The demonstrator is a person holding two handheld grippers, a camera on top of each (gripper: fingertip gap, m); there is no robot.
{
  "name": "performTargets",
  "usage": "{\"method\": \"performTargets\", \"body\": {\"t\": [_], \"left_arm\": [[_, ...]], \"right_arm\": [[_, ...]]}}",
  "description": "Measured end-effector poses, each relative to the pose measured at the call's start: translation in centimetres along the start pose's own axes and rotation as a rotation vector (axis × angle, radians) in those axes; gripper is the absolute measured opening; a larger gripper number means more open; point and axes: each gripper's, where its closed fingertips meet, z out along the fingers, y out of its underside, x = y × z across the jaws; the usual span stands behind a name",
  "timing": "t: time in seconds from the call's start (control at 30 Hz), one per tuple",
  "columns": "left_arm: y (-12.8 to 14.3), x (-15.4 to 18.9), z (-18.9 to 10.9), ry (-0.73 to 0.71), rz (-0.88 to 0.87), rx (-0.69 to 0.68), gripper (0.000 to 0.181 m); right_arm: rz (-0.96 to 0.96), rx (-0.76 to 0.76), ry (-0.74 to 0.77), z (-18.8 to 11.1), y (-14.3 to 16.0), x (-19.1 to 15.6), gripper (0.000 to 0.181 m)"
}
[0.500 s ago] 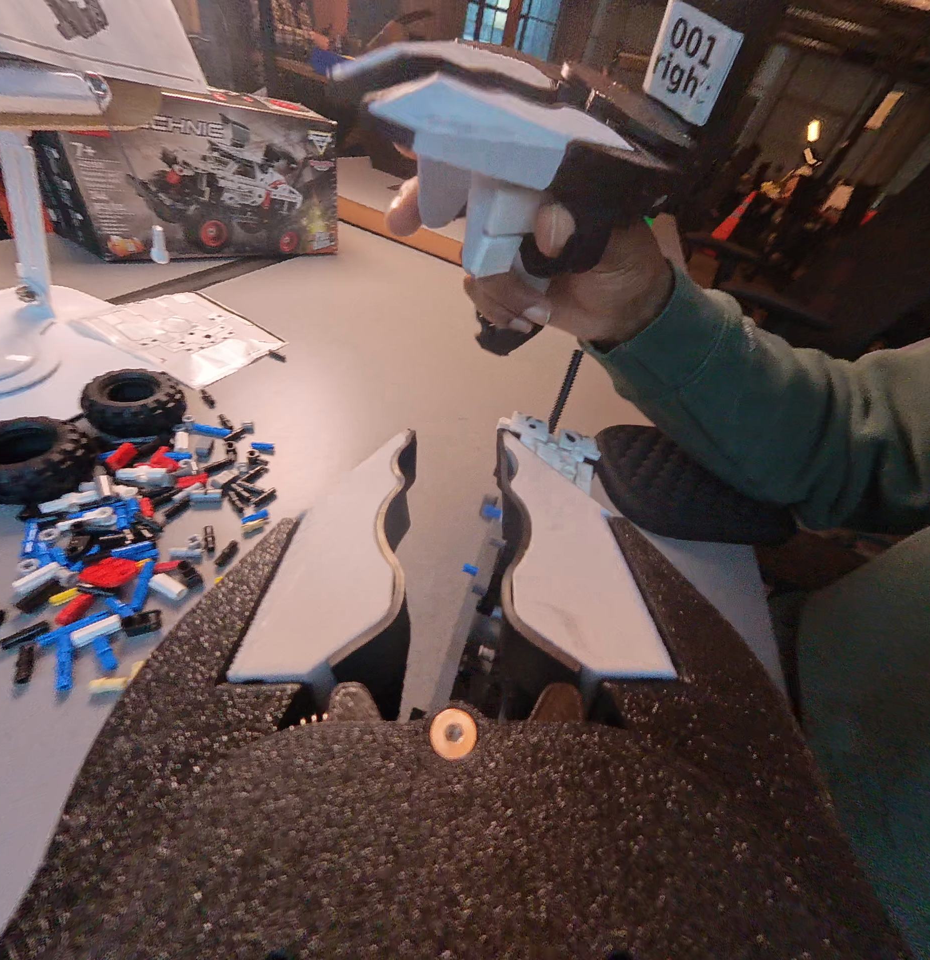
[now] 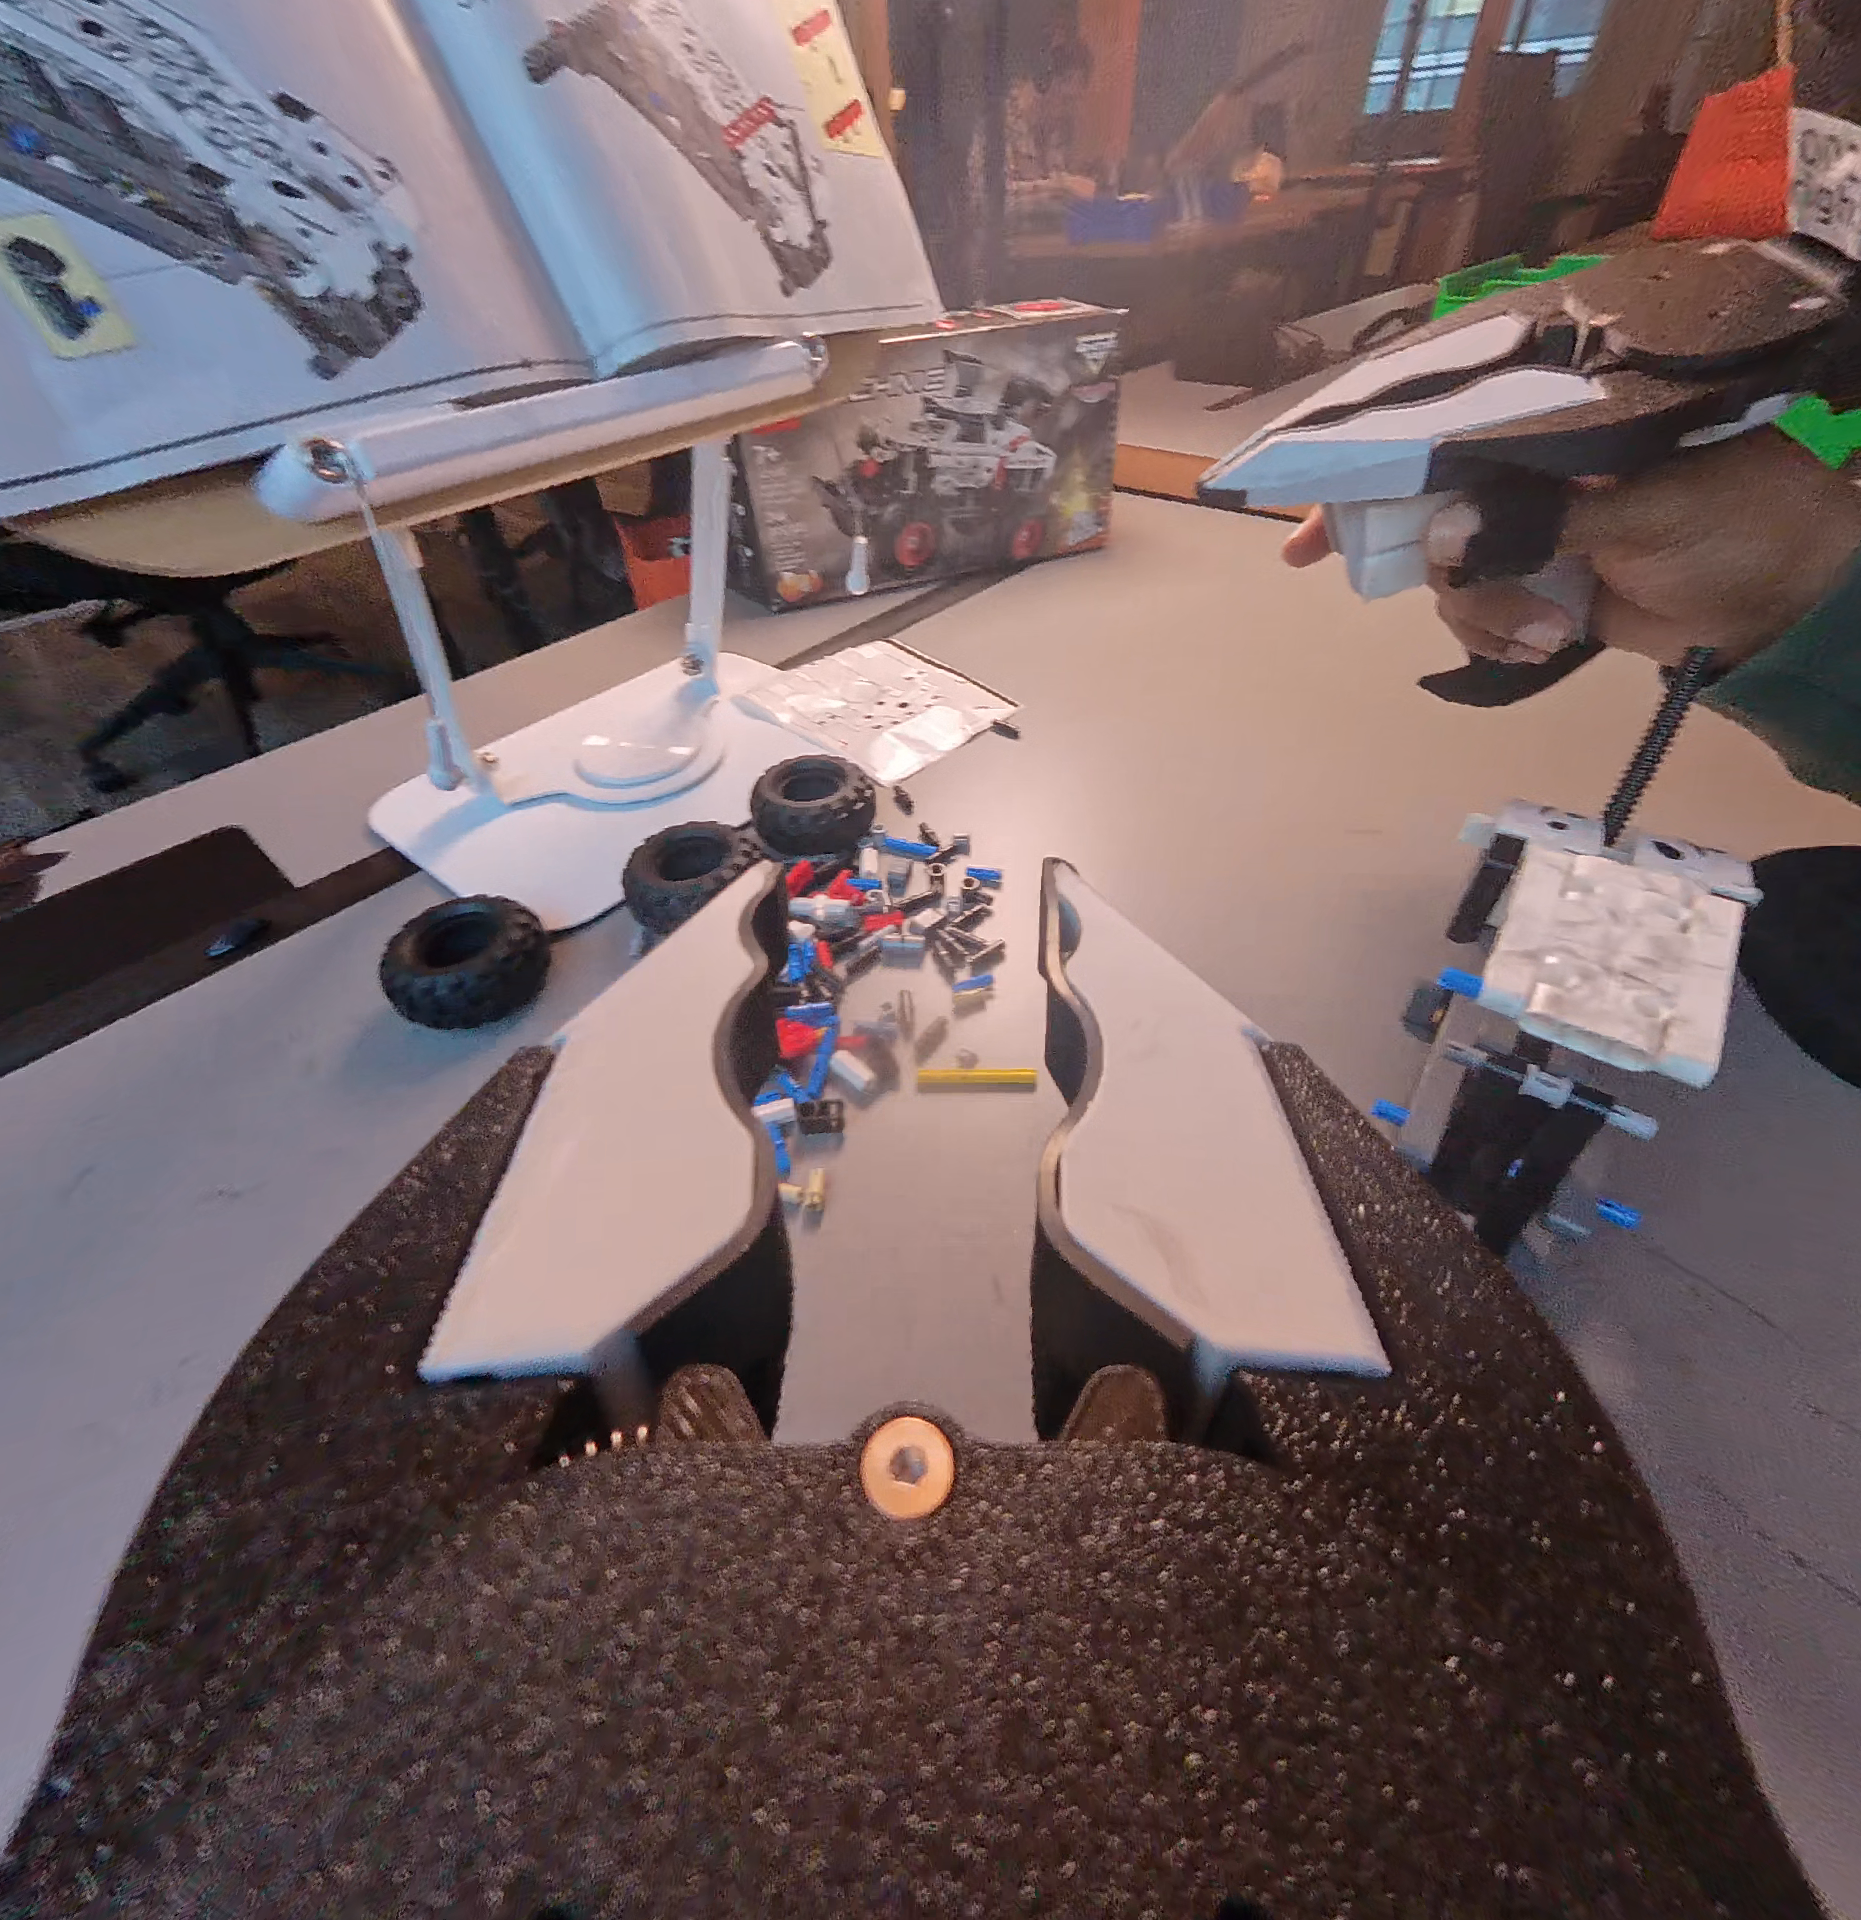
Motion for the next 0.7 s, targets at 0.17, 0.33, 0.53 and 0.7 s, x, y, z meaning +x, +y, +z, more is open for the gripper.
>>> {"method": "performTargets", "body": {"t": [0.17, 0.33, 0.53, 0.7], "left_arm": [[1.5, -2.4, 0.3, -0.096, -0.032, 0.001, 0.053], [3.0, -3.0, 0.6, -0.092, -0.091, -0.029, 0.057], [2.0, -3.0, 0.3, -0.105, -0.052, 0.002, 0.058], [0.8, -2.0, 0.0, -0.076, -0.035, 0.027, 0.062]], "right_arm": [[0.047, -0.026, 0.024, 0.6, 2.1, 1.4, 0.045], [0.079, -0.072, -0.021, 1.9, 4.3, 0.8, 0.066], [0.057, -0.036, -0.028, 1.4, 2.7, 0.1, 0.067], [0.050, 0.036, -0.040, 0.3, 0.5, -0.5, 0.062]]}}
